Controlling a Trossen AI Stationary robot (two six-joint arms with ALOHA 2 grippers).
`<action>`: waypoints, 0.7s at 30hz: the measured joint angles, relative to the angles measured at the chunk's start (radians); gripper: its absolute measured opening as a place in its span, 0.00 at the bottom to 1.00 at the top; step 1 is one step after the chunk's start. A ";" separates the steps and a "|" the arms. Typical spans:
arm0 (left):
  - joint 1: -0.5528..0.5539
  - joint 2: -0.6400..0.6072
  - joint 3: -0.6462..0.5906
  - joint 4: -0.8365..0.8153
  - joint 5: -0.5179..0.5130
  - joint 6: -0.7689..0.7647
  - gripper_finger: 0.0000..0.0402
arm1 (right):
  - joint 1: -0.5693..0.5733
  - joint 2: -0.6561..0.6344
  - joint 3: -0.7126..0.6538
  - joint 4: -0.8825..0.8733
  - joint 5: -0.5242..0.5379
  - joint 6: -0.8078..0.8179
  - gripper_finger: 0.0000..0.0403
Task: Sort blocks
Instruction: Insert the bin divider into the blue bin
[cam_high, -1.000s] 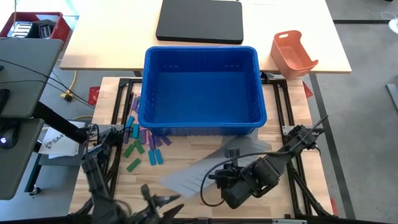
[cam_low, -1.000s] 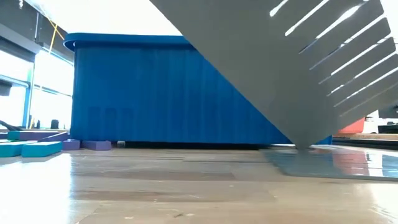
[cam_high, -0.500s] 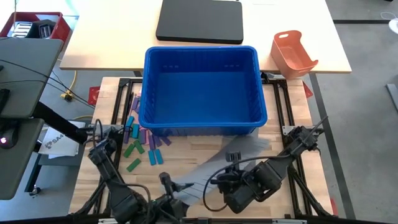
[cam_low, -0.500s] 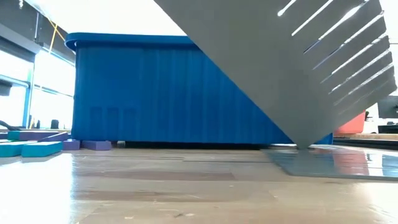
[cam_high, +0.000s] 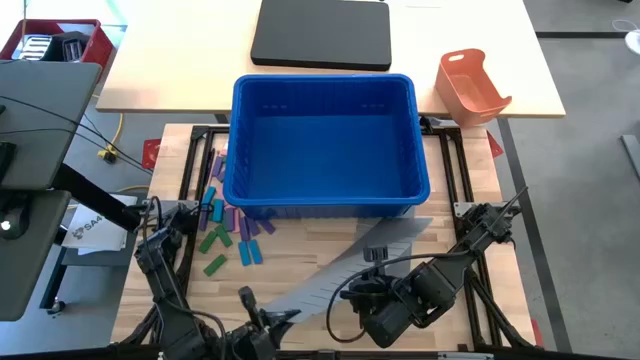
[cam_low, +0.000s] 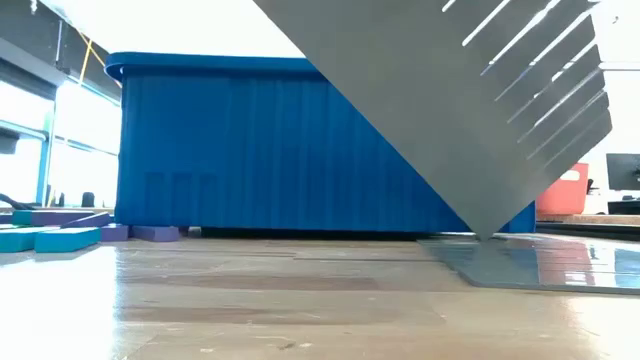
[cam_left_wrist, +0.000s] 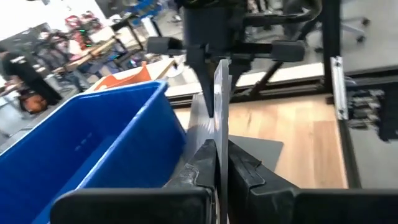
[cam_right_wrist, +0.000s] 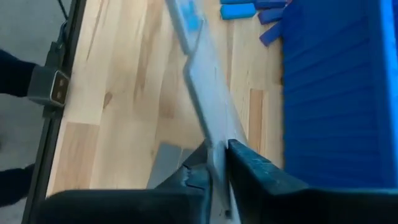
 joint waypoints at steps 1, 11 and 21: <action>-0.010 0.001 -0.006 -0.044 -0.014 -0.074 0.01 | 0.006 -0.001 0.005 -0.003 0.001 0.006 0.17; -0.081 -0.013 -0.220 -0.284 -0.009 -0.733 0.00 | 0.172 -0.041 0.086 -0.056 -0.023 0.119 0.48; -0.133 -0.022 -0.333 -0.285 0.176 -0.937 0.00 | 0.353 -0.080 0.073 -0.090 0.037 0.302 0.48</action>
